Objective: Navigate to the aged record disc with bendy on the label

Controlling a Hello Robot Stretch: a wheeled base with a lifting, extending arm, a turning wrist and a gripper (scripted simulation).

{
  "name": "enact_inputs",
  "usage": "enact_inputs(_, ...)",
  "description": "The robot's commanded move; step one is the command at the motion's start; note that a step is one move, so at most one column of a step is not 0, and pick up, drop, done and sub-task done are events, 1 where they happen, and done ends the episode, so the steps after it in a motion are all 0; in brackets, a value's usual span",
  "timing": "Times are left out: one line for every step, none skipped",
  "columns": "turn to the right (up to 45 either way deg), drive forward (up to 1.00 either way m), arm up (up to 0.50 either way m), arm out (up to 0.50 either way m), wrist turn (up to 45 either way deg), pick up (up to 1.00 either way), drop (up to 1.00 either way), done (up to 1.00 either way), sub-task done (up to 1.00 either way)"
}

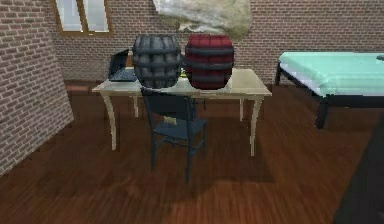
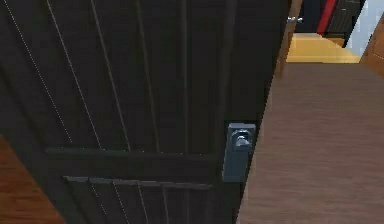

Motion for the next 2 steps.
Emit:
enact_inputs(30.0, 0.0, 0.0, 0.0, 0.0, 0.0, 0.0, 0.0, 0.0)
enact_inputs(0.0, 1.0, 0.0, 0.0, 0.0, 0.0, 0.0, 0.0, 0.0)
